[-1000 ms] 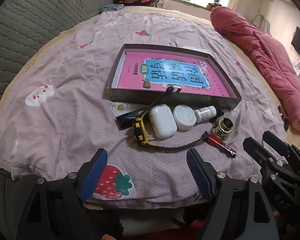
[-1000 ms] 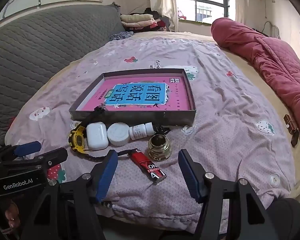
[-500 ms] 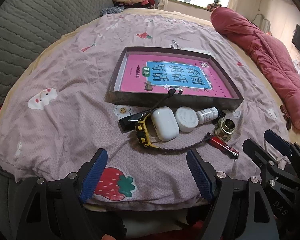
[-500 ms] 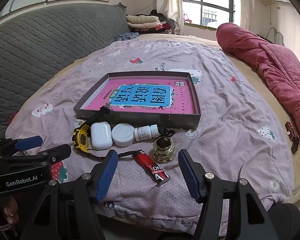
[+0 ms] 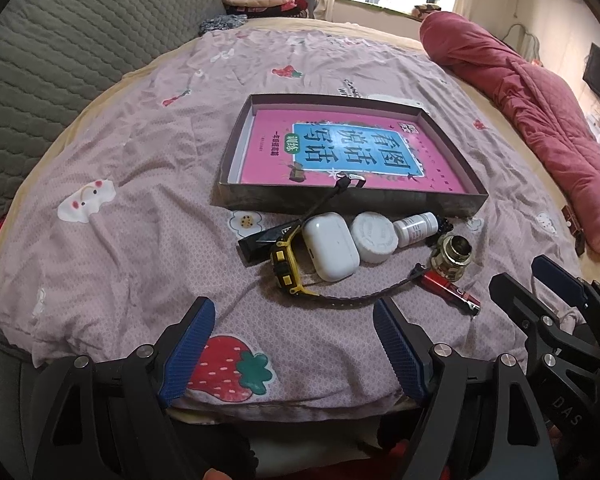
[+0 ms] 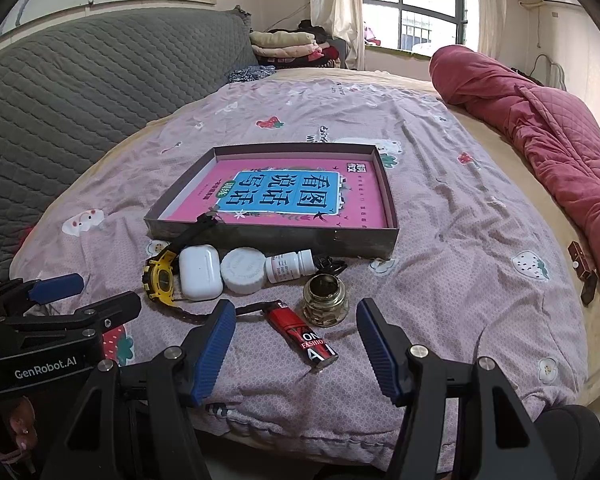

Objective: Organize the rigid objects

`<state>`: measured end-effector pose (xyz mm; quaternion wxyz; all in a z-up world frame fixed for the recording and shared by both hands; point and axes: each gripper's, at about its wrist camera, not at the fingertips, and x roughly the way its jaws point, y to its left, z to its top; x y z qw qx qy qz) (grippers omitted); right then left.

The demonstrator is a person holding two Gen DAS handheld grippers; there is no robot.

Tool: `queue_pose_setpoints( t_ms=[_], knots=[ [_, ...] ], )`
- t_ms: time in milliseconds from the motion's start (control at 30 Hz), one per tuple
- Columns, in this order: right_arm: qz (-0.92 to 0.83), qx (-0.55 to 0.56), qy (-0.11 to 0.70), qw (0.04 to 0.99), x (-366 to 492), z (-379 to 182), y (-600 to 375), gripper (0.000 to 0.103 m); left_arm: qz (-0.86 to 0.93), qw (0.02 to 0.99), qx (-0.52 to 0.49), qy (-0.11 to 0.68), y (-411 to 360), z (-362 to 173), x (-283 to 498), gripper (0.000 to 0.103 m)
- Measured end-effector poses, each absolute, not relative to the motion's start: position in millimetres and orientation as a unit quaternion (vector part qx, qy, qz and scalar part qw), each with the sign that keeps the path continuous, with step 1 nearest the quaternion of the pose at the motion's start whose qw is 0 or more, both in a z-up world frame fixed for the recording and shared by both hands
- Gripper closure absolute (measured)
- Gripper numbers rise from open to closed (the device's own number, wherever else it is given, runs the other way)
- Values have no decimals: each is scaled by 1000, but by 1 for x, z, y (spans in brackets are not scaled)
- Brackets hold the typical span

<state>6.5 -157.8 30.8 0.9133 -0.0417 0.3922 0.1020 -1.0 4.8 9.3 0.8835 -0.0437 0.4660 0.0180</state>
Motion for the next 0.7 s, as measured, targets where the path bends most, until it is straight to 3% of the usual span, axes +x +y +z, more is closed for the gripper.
queue_pose_setpoints(
  t_ms=[700],
  knots=[
    [102,-41,391,914,6,32,-159,41,18,884,-45,465,6,10,-1,21]
  ],
)
